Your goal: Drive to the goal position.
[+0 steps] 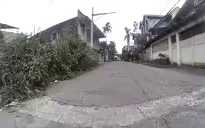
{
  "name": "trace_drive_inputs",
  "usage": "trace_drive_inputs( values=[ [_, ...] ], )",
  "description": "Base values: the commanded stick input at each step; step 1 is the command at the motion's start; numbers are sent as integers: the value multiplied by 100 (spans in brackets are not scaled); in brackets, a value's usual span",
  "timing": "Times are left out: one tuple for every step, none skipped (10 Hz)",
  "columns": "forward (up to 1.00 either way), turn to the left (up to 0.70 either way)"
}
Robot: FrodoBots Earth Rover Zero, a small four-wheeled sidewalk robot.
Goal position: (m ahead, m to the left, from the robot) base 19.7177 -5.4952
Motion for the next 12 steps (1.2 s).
trace_drive_inputs(
  values=[
    [0,0],
    [0,0],
    [72,18],
    [100,25],
    [100,25],
    [100,25],
    [100,25],
    [100,25],
    [100,8],
    [100,-15],
    [100,-15],
    [100,-15]
  ],
)
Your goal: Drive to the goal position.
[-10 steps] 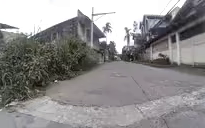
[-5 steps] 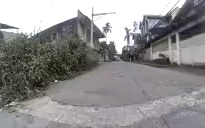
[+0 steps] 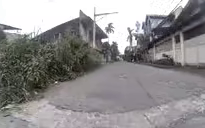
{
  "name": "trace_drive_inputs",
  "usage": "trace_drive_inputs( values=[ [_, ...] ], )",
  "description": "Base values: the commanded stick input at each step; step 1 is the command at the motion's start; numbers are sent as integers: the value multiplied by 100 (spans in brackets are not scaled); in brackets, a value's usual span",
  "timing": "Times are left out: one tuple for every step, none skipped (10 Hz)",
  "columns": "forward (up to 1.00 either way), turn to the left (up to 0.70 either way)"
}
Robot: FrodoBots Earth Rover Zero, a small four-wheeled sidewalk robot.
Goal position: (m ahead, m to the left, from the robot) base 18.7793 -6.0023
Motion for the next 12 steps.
trace_drive_inputs(
  values=[
    [100,-15],
    [100,-15],
    [100,-15],
    [100,-15],
    [100,-15],
    [100,-15],
    [100,-15],
    [100,-15],
    [100,-15],
    [100,-15],
    [100,-15],
    [100,-15]
  ],
)
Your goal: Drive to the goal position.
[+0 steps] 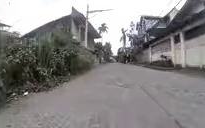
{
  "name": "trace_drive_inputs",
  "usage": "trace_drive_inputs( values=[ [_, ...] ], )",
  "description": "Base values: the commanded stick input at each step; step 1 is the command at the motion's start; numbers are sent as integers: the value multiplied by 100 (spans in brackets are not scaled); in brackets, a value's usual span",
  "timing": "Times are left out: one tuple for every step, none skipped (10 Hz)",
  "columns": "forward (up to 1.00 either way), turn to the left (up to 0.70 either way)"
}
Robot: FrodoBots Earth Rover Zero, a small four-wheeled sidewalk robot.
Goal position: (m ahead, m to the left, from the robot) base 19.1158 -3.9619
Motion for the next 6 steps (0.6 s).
trace_drive_inputs(
  values=[
    [100,-15],
    [100,-15],
    [100,-15],
    [100,-15],
    [100,-15],
    [100,-15]
  ],
)
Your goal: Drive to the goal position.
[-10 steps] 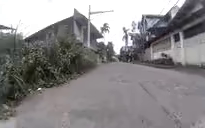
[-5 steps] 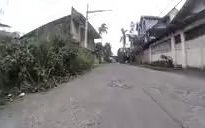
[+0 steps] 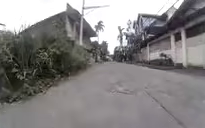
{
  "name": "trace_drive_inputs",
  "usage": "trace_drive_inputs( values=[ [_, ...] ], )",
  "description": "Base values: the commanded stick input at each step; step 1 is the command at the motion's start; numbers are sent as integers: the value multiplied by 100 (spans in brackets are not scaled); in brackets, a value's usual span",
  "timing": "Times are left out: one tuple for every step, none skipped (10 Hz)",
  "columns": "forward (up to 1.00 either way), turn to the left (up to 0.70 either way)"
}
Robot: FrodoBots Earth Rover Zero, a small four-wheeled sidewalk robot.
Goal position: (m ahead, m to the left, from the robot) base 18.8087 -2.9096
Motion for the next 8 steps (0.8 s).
trace_drive_inputs(
  values=[
    [100,-15],
    [100,-15],
    [100,-14],
    [100,7],
    [100,18],
    [100,-15],
    [100,-15],
    [100,-15]
  ],
)
